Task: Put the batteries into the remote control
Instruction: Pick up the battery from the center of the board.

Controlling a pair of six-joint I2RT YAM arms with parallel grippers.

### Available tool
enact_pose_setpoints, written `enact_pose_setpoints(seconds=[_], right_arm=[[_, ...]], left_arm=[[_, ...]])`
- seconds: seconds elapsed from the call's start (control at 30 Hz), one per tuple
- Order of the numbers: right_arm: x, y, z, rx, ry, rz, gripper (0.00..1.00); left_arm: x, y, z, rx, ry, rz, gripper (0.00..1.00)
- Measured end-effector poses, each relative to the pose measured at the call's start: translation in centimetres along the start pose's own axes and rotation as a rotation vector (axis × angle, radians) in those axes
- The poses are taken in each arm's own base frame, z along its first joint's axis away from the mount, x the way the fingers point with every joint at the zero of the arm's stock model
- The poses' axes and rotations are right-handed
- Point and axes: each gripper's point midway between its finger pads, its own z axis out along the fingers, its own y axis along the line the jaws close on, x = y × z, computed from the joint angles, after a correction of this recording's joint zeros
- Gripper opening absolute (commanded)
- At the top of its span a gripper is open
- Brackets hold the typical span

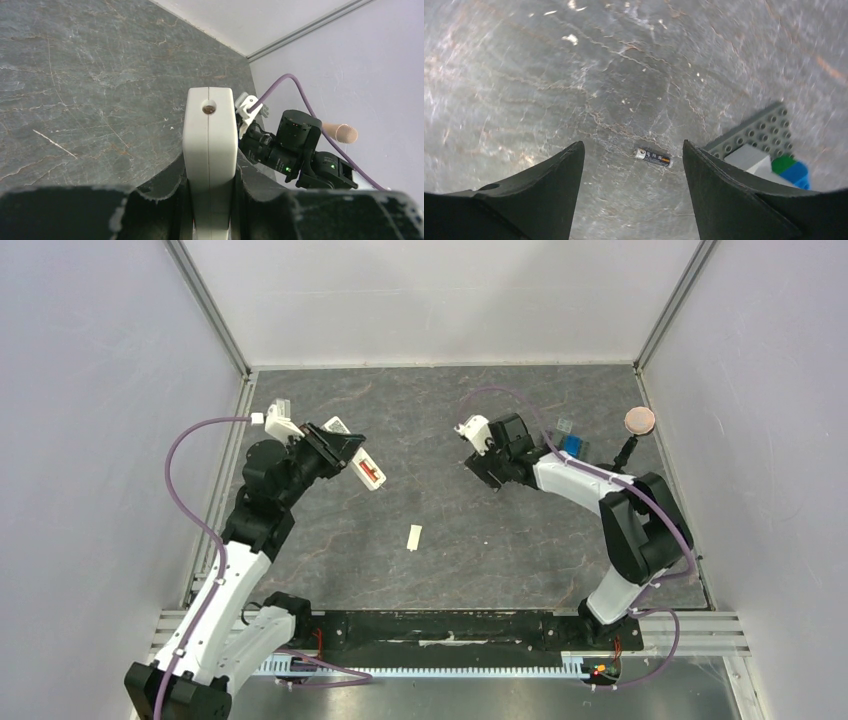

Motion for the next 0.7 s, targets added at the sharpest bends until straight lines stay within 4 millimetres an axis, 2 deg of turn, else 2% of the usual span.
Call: enact_pose_setpoints(seconds=[0.17, 0.3, 0.43, 0.7], right_arm=[[0.4, 0.1, -0.3, -0.08, 0.02, -0.27, 0.74], [0.9, -0.9, 0.3, -0.116, 0.057, -0.421, 0.74], [1.5, -1.9, 0.7, -0.142, 0.091, -0.509, 0.73], [1.7, -2.5, 1.2, -0.246, 0.102, -0.582, 0.68]], left_arm=[[0.1, 0.0, 0.6, 0.001, 0.013, 0.0, 0.02], [-0.1, -0.1, 1.0, 0.003, 0.012, 0.002, 0.02], [-0.1, -0.1, 1.2, 0.0, 0.015, 0.002, 0.02], [-0.4, -0.1, 1.6, 0.006, 0.004, 0.017, 0.02]])
